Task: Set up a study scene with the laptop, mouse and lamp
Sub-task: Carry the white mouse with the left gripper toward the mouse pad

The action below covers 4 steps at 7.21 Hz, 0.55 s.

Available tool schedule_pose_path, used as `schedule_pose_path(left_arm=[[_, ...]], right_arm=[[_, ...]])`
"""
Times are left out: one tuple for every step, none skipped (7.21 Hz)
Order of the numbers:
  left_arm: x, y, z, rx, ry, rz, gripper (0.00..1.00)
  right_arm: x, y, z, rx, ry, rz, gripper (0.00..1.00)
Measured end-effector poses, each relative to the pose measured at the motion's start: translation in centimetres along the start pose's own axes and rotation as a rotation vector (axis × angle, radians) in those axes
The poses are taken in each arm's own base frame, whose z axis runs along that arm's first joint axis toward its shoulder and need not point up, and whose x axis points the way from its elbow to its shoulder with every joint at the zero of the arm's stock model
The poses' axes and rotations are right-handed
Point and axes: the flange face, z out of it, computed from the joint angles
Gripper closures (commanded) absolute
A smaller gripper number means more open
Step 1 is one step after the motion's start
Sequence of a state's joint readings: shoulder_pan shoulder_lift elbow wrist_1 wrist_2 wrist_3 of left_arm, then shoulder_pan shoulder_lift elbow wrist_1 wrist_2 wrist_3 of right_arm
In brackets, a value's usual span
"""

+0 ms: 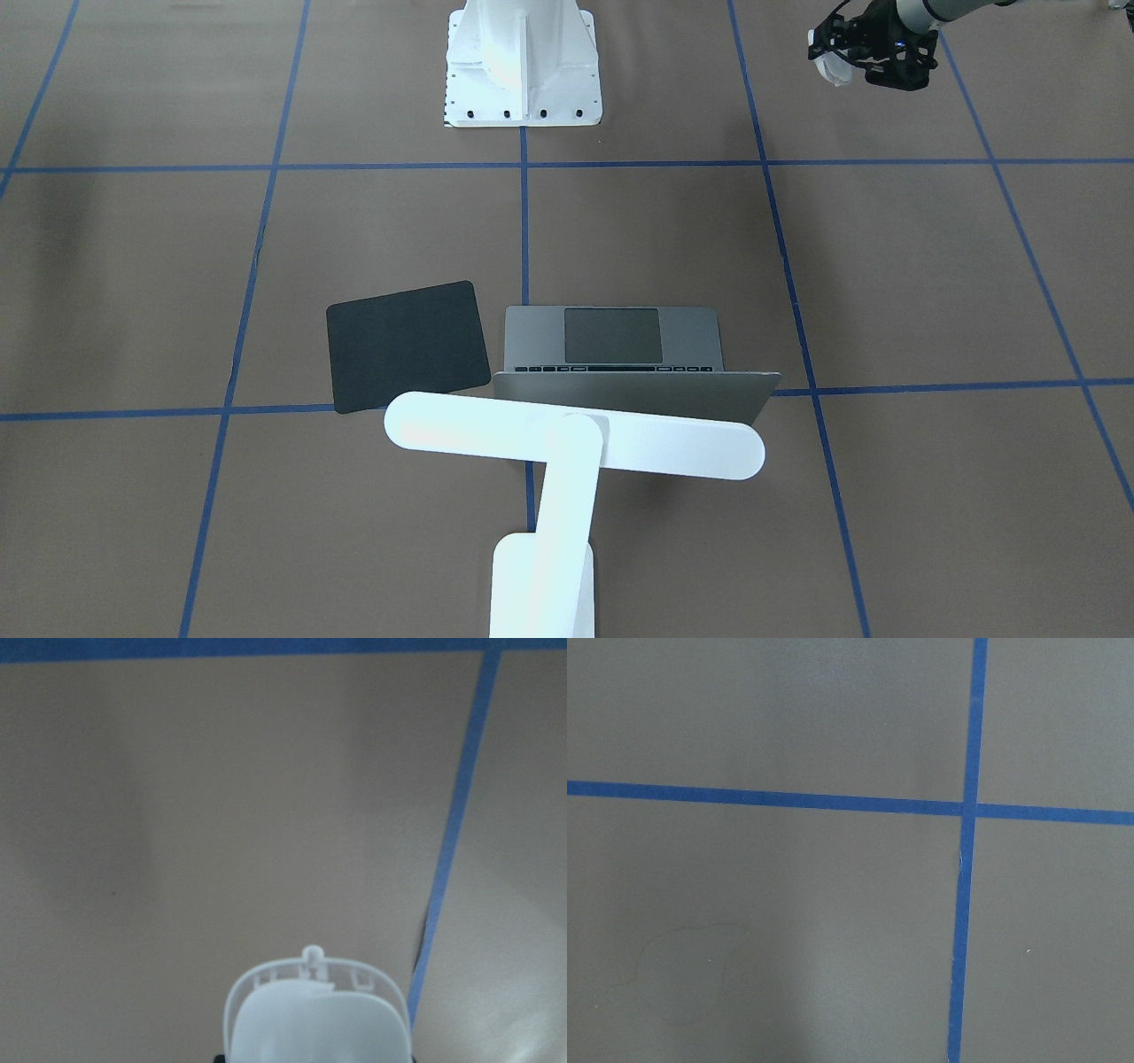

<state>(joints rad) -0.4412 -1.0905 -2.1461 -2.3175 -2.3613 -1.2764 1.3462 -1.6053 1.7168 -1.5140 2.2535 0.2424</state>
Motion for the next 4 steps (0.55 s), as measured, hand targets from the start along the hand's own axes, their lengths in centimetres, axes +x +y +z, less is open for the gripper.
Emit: schedule_pose_path(left_arm=[[3.3, -1.5, -0.7, 0.022, 0.003, -0.016, 0.61], [6.6, -3.3, -1.3, 0.043, 0.004, -0.031, 0.61], [10.2, -5.4, -2.0, 0.063, 0.002, -0.047, 0.61], [14.6, -7.6, -2.8, 0.08, -0.005, -0.065, 0.61]], right_arm=[[0.1, 0.0, 0.0, -0.001, 0.001, 0.001, 0.0], [0.1, 0.0, 0.1, -0.001, 0.001, 0.002, 0.0], [0.1, 0.0, 0.1, -0.001, 0.001, 0.002, 0.0], [0.2, 0.0, 0.1, 0.0, 0.005, 0.003, 0.0]])
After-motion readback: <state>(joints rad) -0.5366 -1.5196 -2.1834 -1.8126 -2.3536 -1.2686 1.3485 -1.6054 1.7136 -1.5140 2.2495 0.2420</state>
